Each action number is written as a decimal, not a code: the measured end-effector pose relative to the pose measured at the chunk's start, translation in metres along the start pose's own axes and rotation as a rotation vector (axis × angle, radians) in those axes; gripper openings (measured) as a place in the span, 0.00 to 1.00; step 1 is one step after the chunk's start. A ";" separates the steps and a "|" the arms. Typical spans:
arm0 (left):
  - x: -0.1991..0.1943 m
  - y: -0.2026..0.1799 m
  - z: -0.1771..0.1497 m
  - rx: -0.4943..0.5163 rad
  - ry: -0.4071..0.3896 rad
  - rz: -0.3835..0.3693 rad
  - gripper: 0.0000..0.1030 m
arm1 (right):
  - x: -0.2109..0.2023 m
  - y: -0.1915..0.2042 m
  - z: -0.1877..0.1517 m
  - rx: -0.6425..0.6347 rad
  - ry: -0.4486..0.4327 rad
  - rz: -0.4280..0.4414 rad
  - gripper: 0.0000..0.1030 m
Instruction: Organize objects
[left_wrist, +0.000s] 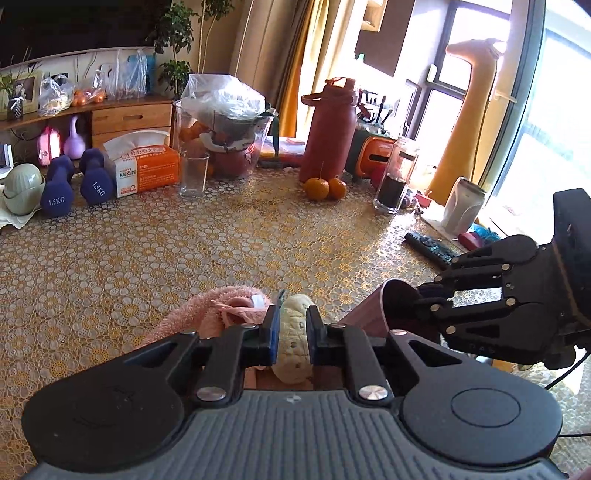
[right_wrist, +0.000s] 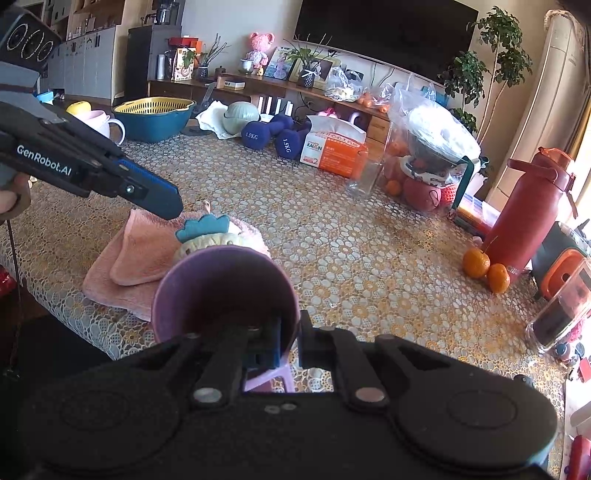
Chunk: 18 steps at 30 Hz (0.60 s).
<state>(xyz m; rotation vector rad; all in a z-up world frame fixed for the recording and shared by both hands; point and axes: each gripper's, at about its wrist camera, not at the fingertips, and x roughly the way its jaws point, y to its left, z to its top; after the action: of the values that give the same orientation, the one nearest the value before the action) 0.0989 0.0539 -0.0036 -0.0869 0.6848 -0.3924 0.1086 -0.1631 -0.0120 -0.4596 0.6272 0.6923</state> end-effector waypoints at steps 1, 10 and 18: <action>0.002 0.000 -0.002 0.007 0.004 -0.011 0.14 | 0.000 0.000 0.000 0.001 0.000 -0.001 0.07; 0.033 0.009 -0.012 0.018 0.076 0.016 0.60 | -0.003 -0.001 0.000 0.013 0.000 -0.001 0.07; 0.064 0.000 -0.016 0.050 0.136 0.002 0.35 | -0.003 -0.002 0.000 0.018 0.003 -0.001 0.07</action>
<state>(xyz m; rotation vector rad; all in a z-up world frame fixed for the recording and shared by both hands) 0.1340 0.0300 -0.0545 -0.0118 0.8087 -0.4157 0.1081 -0.1653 -0.0099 -0.4445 0.6350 0.6844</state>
